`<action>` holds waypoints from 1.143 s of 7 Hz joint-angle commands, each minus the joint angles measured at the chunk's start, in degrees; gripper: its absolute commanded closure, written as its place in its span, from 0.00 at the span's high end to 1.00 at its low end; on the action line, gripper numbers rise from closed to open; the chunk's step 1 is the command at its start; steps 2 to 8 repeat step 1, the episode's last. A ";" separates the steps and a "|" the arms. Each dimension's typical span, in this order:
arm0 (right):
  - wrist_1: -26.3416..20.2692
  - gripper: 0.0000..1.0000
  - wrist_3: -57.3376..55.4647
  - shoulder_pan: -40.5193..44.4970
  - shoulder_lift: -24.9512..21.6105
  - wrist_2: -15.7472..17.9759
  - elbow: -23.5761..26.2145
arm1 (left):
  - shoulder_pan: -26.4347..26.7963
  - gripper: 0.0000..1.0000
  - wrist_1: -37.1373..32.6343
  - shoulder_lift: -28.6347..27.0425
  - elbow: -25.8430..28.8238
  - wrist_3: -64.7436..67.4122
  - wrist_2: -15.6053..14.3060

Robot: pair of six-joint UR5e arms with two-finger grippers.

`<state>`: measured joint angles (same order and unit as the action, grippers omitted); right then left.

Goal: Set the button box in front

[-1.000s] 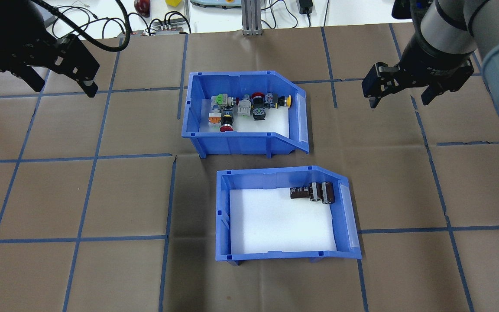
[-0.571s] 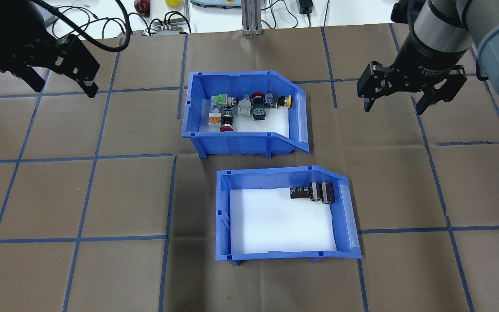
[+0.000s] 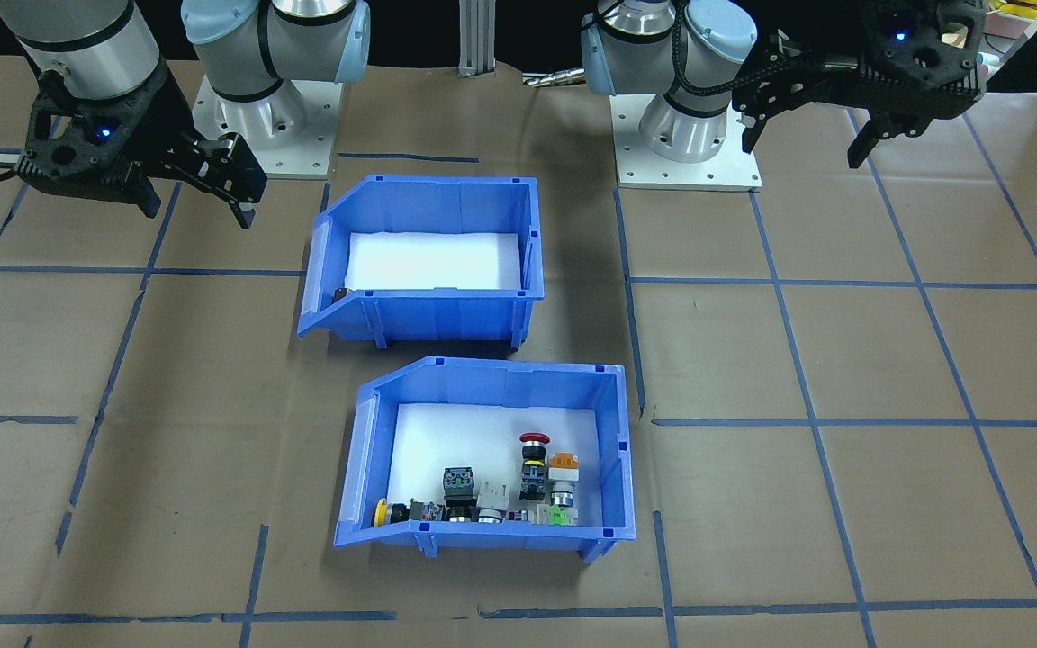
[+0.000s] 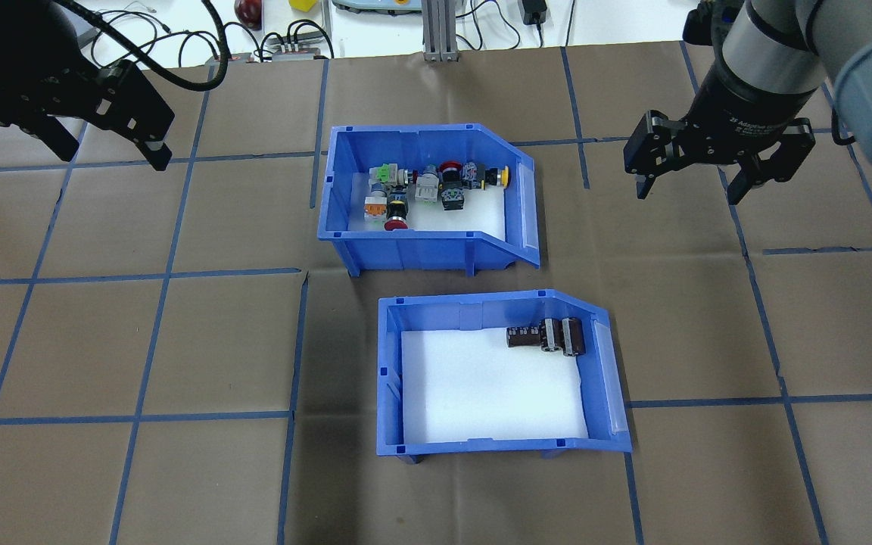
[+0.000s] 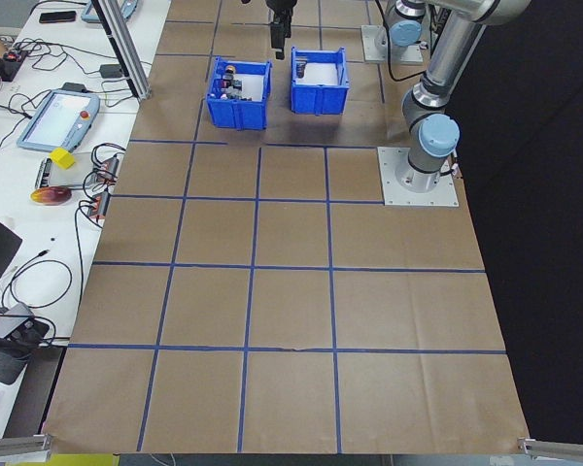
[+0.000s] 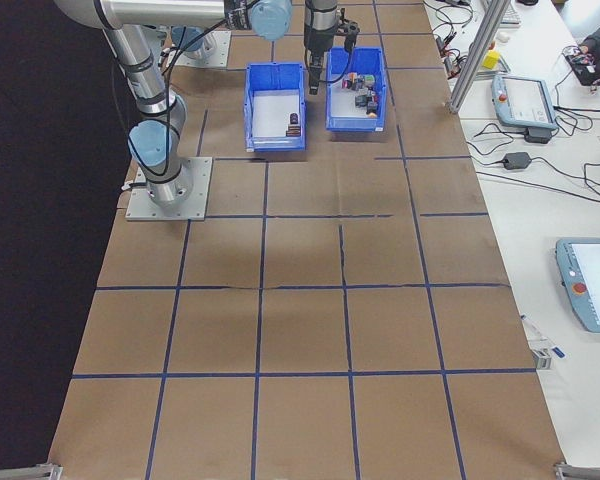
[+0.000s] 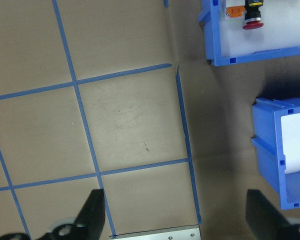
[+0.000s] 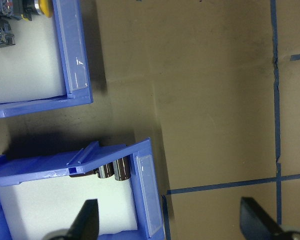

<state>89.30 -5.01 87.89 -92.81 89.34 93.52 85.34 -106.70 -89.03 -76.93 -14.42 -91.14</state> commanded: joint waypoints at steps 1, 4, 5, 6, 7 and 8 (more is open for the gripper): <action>0.00 1.00 0.00 0.00 0.00 0.13 0.00 | 0.00 0.99 0.00 0.00 -0.06 0.00 0.00; 0.00 1.00 0.00 0.00 0.00 0.13 0.00 | 0.00 0.99 0.00 0.00 -0.06 0.00 0.00; 0.00 1.00 0.00 0.00 0.00 0.13 0.00 | 0.00 0.99 0.00 0.00 -0.06 0.00 0.00; 0.00 1.00 0.00 0.00 0.00 0.13 0.00 | 0.00 0.99 0.00 0.00 -0.06 0.00 0.00; 0.00 1.00 0.00 0.00 0.00 0.13 0.00 | 0.00 0.99 0.00 0.00 -0.06 0.00 0.00; 0.00 1.00 0.00 0.00 0.00 0.13 0.00 | 0.00 0.99 0.00 0.00 -0.06 0.00 0.00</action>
